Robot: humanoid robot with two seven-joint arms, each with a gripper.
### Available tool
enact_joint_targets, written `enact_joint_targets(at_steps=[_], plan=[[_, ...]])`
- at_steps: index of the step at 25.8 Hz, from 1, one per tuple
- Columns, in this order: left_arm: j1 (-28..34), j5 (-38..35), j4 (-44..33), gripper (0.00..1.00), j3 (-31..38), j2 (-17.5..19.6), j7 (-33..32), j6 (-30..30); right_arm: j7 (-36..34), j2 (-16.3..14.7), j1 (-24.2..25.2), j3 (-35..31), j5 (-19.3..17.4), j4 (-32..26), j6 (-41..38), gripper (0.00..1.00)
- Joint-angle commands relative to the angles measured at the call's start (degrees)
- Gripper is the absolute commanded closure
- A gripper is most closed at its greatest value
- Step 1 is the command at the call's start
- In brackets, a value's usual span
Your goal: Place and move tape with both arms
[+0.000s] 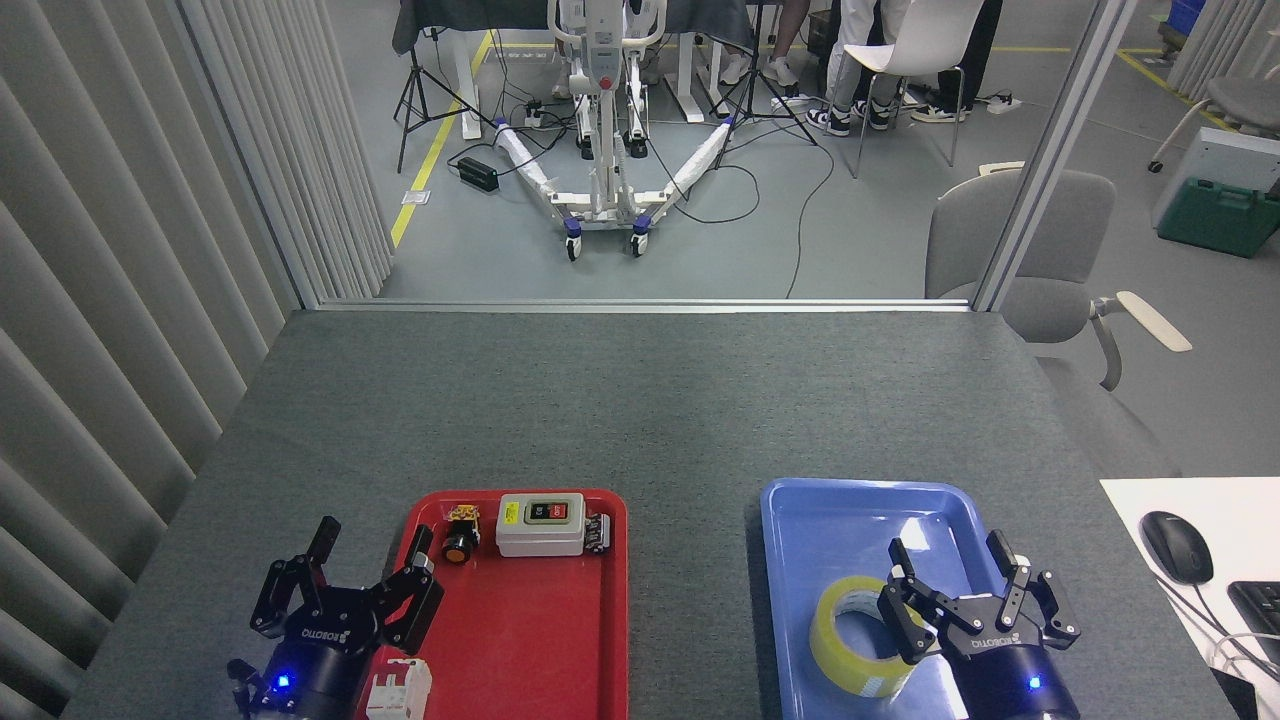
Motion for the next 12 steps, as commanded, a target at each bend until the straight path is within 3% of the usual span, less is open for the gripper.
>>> enact_joint_targets(at_steps=[1, 12], plan=[[0.02, 0.01, -0.02, 0.0, 0.03, 0.04, -0.01, -0.12, 0.81, 0.18, 0.05, -0.2, -0.05, 0.08, -0.11, 0.0], [0.02, 0.01, -0.02, 0.0, 0.03, 0.13, -0.01, -0.21, 0.54, 1.05, 0.67, -0.38, -0.05, -0.01, 0.07, 0.0]])
